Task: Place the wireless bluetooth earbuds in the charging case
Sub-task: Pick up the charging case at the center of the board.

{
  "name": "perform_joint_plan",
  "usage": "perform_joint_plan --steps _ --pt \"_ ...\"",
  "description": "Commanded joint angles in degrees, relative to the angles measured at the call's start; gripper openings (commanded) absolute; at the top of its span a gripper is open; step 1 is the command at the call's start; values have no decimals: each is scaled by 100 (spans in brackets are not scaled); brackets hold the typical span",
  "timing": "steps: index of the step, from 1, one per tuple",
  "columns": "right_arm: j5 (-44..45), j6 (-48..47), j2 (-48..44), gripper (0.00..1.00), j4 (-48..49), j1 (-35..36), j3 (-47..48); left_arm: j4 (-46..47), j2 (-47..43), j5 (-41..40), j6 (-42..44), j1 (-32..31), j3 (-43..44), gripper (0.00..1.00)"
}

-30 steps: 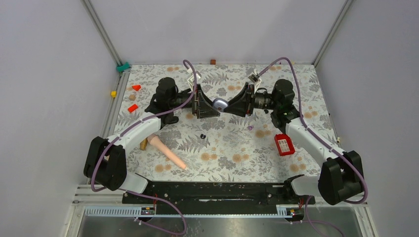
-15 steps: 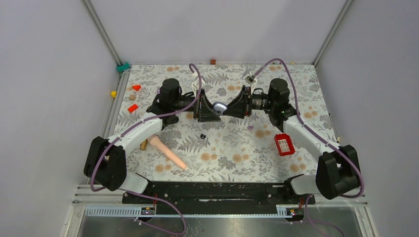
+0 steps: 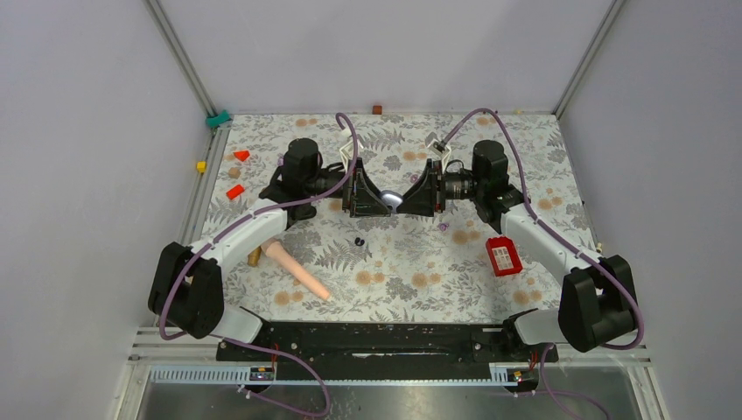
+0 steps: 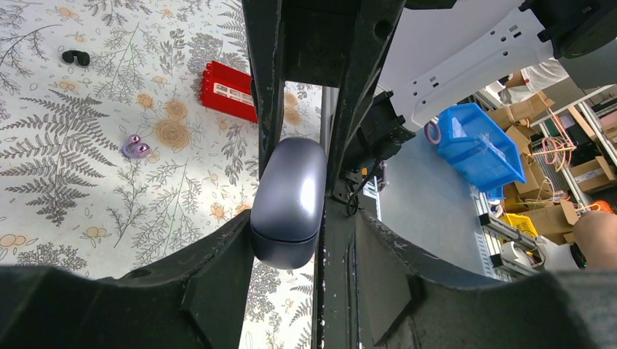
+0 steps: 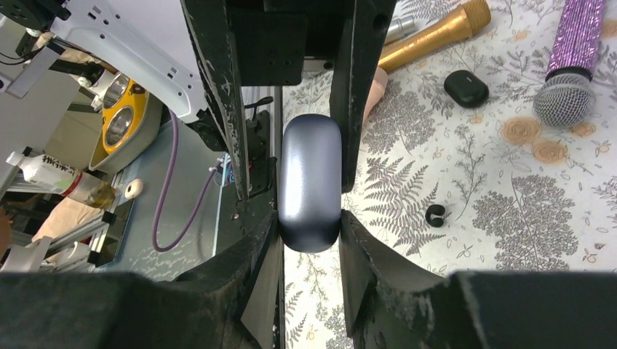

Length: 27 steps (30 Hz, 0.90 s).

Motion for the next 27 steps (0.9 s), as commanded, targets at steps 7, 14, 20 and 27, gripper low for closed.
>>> perform_joint_plan --steps 7,14,20,27 --pt "-18 -236 -194 22 -269 -36 275 87 -216 136 201 -17 287 48" --pt "50 842 -171 22 933 -186 73 70 -199 130 206 -15 297 54" --pt "-65 1092 -57 22 1228 -242 16 166 -217 140 102 -7 332 54" --pt "-396 1454 68 22 1627 -238 -18 270 -241 -10 -32 67 313 58"
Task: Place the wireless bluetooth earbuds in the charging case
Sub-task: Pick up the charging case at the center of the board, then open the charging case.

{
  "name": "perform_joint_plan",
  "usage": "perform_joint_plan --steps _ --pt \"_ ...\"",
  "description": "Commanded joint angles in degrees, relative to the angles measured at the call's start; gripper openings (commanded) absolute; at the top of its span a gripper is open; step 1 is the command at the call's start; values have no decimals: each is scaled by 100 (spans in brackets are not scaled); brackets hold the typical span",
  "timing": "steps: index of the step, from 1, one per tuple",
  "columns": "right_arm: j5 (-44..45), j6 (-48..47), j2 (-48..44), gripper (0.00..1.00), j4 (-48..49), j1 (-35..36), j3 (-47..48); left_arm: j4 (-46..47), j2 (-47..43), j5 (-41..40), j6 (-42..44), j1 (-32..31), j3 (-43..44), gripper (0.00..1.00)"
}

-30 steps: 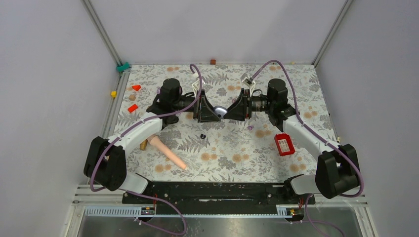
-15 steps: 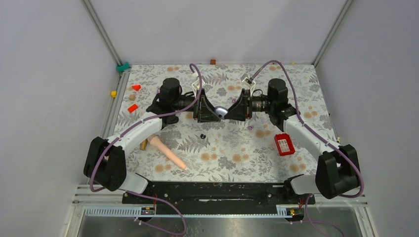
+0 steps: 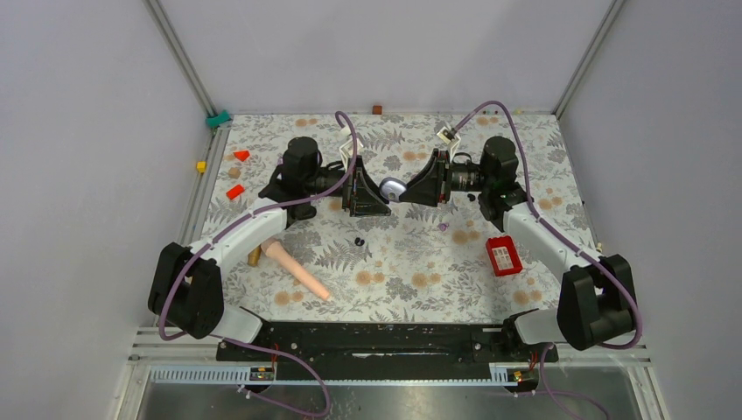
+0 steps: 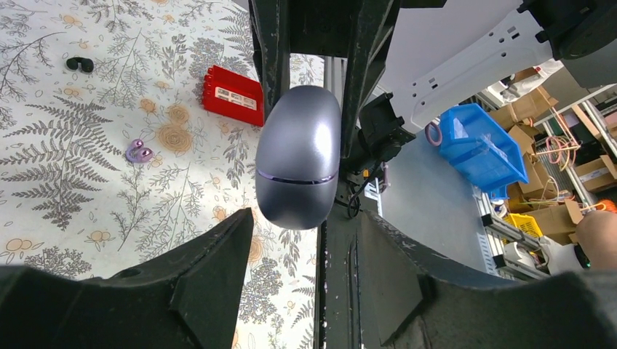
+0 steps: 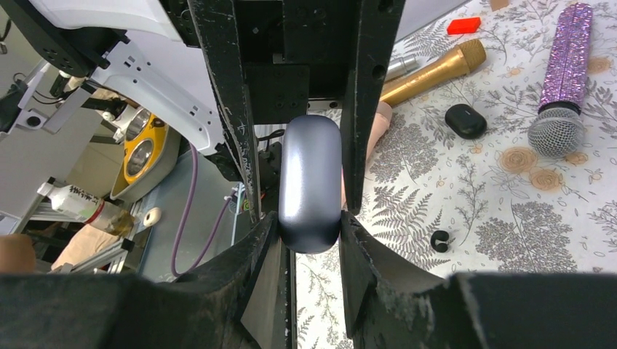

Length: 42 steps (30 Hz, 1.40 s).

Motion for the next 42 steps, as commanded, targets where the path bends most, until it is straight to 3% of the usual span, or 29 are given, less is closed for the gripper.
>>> perform_joint_plan --steps 1,17,30,42 --pt "-355 385 69 22 617 -26 -2 345 -234 -9 -130 78 221 59" --pt "-237 -79 188 21 64 -12 31 707 -278 26 -429 188 142 58" --pt "-58 -94 162 21 89 -17 12 685 -203 -25 -384 128 119 54" --pt "24 179 232 22 439 49 -33 455 -140 -128 -216 46 200 56"
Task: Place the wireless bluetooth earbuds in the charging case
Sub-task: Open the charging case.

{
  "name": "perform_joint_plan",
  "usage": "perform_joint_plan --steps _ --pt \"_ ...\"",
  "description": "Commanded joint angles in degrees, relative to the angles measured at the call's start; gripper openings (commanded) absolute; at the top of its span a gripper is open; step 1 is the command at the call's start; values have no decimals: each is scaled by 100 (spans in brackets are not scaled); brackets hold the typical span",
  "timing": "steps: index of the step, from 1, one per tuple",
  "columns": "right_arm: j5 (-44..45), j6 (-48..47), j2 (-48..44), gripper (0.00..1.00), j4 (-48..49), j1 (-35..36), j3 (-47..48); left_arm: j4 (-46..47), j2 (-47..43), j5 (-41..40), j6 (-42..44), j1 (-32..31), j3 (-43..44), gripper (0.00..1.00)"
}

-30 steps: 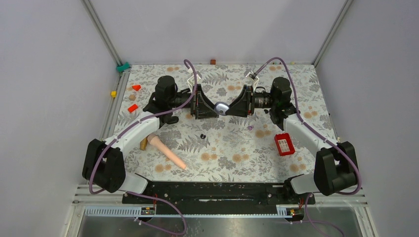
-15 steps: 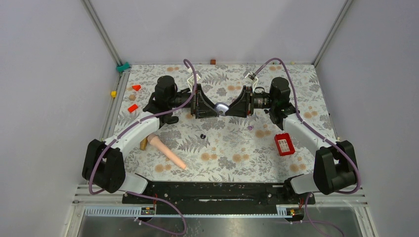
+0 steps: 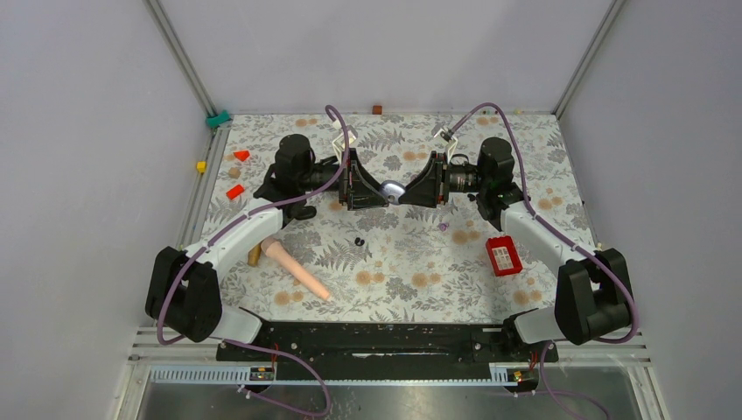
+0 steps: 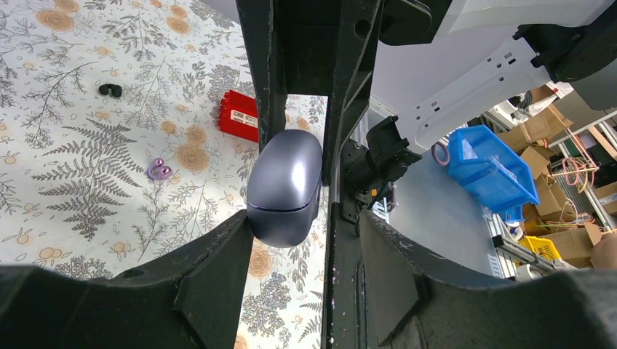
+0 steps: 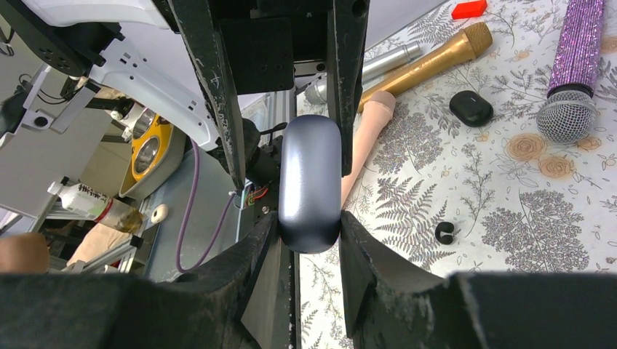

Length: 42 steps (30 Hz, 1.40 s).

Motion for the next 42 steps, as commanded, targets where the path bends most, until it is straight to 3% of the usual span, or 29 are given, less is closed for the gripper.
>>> perform_joint_plan --steps 1,13,30,35,40,42 --pt "137 92 40 22 357 49 20 64 -7 43 135 -93 202 56" --pt "174 212 70 22 548 115 8 34 57 66 122 -122 255 54" --pt "135 64 51 26 594 123 -79 103 67 103 -19 -120 316 17" --pt "80 125 37 53 568 115 -25 -83 59 149 273 -122 324 11" --pt "98 -117 -136 95 163 54 103 -1878 7 220 1791 -116 707 7" --pt "215 -545 -246 99 -391 41 157 -2634 -14 284 2426 -119 953 7"
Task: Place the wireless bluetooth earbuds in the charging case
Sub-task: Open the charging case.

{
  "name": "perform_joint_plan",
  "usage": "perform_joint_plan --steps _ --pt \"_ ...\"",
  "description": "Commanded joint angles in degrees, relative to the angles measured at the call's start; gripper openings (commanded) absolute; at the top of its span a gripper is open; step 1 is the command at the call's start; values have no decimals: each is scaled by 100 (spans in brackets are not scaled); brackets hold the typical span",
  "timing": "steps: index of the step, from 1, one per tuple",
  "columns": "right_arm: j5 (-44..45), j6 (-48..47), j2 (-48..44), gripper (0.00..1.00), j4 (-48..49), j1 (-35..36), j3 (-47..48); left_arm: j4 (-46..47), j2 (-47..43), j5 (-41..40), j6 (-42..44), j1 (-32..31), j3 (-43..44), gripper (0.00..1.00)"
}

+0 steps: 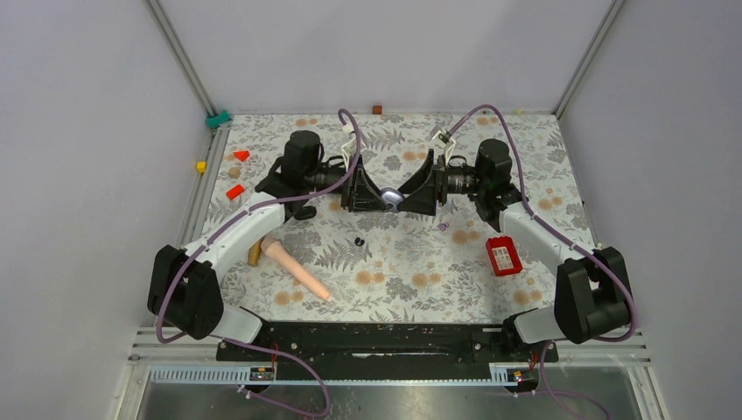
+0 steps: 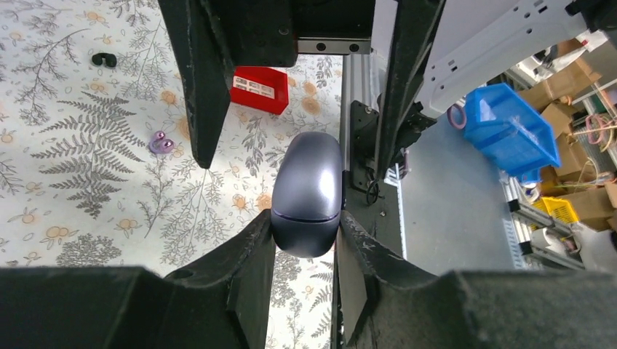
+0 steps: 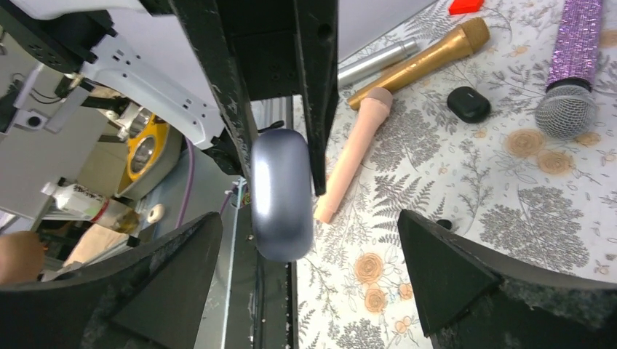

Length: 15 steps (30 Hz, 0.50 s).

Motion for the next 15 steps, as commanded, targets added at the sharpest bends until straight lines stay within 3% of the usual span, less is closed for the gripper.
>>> perform_joint_plan --steps 1,7,15 --pt "230 -845 -368 100 -802 -22 249 -1629 -140 303 1652 -8 666 7" --pt "418 -1253 -415 99 -1191 -18 276 -3215 -94 165 3042 -12 1121 5" --pt "423 -1112 -215 99 -1018 321 248 -3121 -84 234 3073 -11 837 3"
